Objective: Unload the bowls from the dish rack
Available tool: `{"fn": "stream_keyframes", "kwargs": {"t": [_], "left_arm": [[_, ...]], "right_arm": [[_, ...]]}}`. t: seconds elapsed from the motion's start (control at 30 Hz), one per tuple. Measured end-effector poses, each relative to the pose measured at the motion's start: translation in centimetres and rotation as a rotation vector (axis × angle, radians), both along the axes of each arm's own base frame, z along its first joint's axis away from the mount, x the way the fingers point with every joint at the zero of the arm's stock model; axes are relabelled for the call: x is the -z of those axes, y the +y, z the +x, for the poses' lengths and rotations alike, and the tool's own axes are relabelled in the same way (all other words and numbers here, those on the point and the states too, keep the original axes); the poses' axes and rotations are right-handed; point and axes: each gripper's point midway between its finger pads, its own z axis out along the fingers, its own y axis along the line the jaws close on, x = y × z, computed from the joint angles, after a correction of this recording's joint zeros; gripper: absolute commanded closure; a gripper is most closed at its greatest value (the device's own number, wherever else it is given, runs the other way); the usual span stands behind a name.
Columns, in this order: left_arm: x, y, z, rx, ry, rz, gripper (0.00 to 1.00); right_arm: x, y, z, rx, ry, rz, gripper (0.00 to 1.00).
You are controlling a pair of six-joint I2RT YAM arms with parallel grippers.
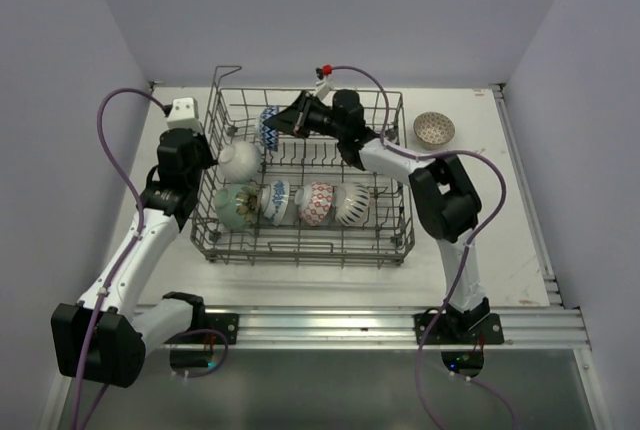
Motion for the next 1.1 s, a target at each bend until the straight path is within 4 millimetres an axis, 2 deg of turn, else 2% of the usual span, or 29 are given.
{"fn": "stream_keyframes", "kwargs": {"t": [0.13, 0.3, 0.43, 0.53, 0.6, 0.67, 0.77, 0.93, 1.1], "left_arm": [[0.0, 0.0, 0.0, 0.002, 0.000, -0.001, 1.00], [0.0, 0.0, 0.0, 0.001, 0.000, 0.000, 1.00], [0.0, 0.0, 0.0, -0.005, 0.000, 0.004, 1.00], [0.0, 0.1, 0.0, -0.008, 0.000, 0.008, 1.00], [0.0, 0.1, 0.0, -0.010, 0.000, 0.010, 1.00], [0.0, 0.1, -0.1, -0.013, 0.000, 0.012, 1.00], [0.0, 0.1, -0.1, -0.015, 0.001, 0.020, 1.00], [0.0, 0.3, -0.1, -0.019, 0.002, 0.031, 1.00], [0.0, 0.2, -0.1, -0.018, 0.002, 0.032, 1.00]], "right_arm": [[-1.8, -0.5, -1.1, -0.016, -0.029, -0.035, 1.00], [-6.5, -3.2, -2.4, 0.014, -0.112, -0.103, 1.00], [-10.2, -7.4, -2.2, 0.117, -0.185, -0.195, 1.00], [-13.0, -12.5, -0.3, 0.258, -0.224, -0.297, 1.00], [-13.8, -16.3, 1.0, 0.360, -0.235, -0.360, 1.00], [-13.8, -20.8, 2.3, 0.481, -0.222, -0.445, 1.00], [-12.3, -26.5, 3.5, 0.629, -0.167, -0.579, 1.00], [-8.0, -32.7, 4.0, 0.743, -0.020, -0.755, 1.00], [-3.5, -37.4, 5.2, 0.811, 0.111, -0.898, 1.00]]}}
